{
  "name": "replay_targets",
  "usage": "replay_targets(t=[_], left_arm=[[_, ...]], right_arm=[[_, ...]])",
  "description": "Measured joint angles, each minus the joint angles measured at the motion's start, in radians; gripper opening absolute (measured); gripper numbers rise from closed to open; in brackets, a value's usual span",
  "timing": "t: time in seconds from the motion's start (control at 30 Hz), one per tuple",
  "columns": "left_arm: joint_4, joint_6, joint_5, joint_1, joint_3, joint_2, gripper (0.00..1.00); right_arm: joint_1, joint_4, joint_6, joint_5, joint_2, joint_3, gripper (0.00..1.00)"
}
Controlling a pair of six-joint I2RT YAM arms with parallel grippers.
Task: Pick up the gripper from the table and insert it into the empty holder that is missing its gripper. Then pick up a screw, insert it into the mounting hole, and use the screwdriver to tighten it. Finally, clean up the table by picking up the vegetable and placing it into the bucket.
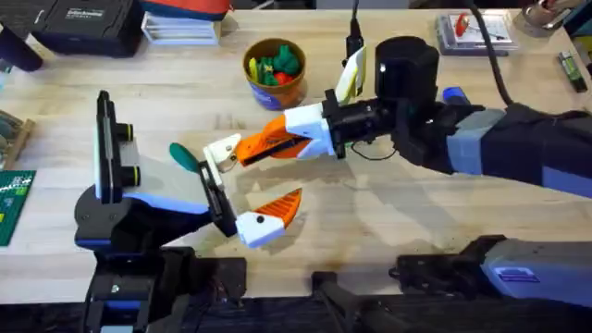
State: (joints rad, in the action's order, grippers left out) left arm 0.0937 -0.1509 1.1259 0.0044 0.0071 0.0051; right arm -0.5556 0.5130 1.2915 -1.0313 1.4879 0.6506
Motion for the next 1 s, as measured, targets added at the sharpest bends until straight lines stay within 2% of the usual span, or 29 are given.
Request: replay_targets(t=[0.17,0.37,0.63,1.0], left_arm=[[0.002,-0.004,-0.005,0.000,-0.001,0.000,0.985],[0.000,-0.004,-0.047,0.010,-0.001,0.000,0.985],[0.003,-0.023,-0.043,0.011,-0.001,0.000,0.985],[0.000,-0.023,-0.061,0.011,-0.001,0.000,0.985]], right_arm=[[-0.008,0.019,0.007,0.012,0.013,0.000,0.008],[-0.033,0.182,0.061,0.024,0.089,0.000,0.008],[-0.046,0.263,0.102,0.019,0.144,0.000,0.007],[-0.080,0.273,0.126,0.059,0.155,0.016,0.007]])
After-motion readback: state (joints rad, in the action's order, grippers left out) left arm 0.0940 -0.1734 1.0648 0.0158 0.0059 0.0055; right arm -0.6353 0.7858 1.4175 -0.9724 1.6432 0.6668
